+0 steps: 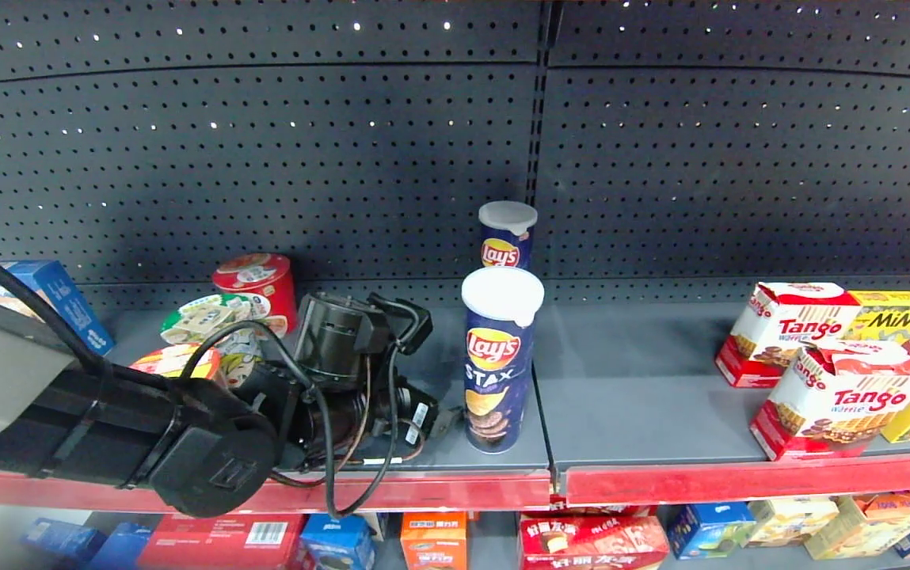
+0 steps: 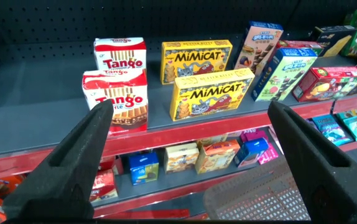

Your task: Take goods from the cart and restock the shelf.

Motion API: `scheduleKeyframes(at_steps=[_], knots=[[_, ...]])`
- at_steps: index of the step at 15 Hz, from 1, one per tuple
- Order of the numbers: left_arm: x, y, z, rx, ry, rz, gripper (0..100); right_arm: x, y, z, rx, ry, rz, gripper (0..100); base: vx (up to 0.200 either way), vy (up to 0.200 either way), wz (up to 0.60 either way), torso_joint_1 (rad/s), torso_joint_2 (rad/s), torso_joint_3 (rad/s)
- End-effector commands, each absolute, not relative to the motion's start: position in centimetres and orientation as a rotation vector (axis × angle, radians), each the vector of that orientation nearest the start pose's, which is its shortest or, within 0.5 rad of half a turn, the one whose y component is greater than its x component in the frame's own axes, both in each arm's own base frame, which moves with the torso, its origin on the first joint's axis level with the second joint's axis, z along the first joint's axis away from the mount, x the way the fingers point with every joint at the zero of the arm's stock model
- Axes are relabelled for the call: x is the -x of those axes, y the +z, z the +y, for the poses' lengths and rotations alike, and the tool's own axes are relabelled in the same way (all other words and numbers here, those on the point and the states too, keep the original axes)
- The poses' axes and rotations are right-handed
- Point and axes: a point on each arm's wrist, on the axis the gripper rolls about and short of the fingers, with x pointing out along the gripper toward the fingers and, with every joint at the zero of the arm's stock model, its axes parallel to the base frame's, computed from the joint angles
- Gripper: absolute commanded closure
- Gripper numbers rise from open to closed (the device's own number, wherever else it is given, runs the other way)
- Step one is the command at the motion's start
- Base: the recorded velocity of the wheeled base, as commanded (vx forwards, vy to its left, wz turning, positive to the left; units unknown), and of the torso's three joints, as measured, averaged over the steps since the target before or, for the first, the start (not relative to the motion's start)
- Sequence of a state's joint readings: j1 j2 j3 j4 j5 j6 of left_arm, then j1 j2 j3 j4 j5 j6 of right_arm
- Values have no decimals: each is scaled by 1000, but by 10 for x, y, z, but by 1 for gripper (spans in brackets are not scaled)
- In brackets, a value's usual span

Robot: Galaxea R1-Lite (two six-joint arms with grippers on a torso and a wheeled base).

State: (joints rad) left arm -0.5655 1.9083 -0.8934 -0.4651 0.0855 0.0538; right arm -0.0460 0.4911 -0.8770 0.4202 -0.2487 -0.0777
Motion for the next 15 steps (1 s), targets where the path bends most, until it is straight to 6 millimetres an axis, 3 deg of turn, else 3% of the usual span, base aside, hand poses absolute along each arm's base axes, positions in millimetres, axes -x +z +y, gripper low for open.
scheduleKeyframes(at_steps=[1, 9, 15], knots=[[-291, 120, -186, -232, -491, 513, 0, 29, 274, -4, 81, -295, 47, 0, 0, 0, 0, 0, 0, 0], [-294, 120, -195, -228, -507, 503, 0, 30, 274, -4, 81, -293, 44, 0, 0, 0, 0, 0, 0, 0], [-295, 122, -187, -211, -465, 507, 0, 32, 275, -4, 80, -295, 33, 0, 0, 0, 0, 0, 0, 0]])
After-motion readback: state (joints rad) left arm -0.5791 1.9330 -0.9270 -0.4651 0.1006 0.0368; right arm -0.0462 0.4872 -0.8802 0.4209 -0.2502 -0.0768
